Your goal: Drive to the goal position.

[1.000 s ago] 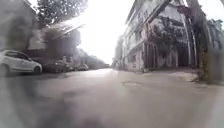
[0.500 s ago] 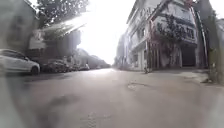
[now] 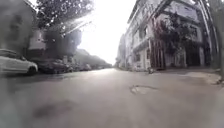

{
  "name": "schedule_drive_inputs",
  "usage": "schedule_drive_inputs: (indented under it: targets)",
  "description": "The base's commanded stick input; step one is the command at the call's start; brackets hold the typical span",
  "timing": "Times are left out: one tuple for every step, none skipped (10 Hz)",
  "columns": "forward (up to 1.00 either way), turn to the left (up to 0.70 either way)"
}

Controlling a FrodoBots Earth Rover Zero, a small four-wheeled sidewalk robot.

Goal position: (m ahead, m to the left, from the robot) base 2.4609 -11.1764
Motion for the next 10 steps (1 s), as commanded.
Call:
schedule_drive_inputs:
  targets:
    - [1.0,0.06]
    - [1.0,0.06]
    - [1.0,0.06]
    - [1.0,0.06]
    - [1.0,0.06]
    - [1.0,0.06]
    - [1.0,0.06]
    - [1.0,-0.1]
    - [1.0,-0.34]
    - [1.0,-0.34]
